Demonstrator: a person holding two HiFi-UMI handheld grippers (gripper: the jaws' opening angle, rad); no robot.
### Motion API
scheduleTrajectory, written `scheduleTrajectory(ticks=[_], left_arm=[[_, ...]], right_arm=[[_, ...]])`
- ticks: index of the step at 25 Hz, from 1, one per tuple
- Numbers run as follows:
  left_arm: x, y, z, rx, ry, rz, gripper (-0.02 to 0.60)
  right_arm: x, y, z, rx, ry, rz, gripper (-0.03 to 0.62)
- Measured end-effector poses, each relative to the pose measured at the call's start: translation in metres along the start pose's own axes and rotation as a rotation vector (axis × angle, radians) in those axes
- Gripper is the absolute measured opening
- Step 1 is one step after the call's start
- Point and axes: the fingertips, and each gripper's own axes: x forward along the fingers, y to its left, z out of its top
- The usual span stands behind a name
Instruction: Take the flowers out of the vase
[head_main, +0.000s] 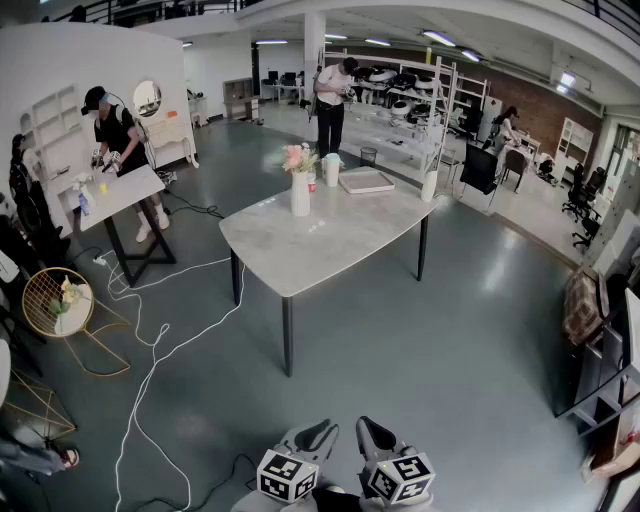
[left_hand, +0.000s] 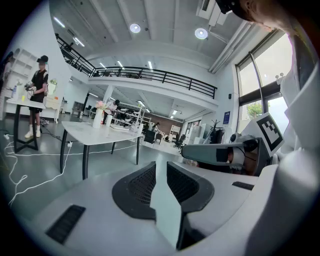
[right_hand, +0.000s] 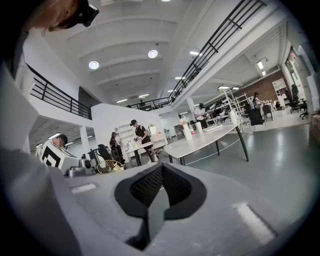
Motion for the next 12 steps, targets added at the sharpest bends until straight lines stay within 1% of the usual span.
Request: scheduleTrajectory(ticks=[6, 12], left_arm=[[-0.002, 0.000, -0.004, 0.002, 0.000, -0.004, 0.071], [-0.002, -0.009, -0.003, 0.008, -0.006, -0.008, 0.071]], right_arm=[[-0.001, 0.000, 0.000, 0.006, -0.017, -0.021, 0.000], [-0.009, -0.007, -0.002, 0.051, -0.031, -0.049, 0.000]])
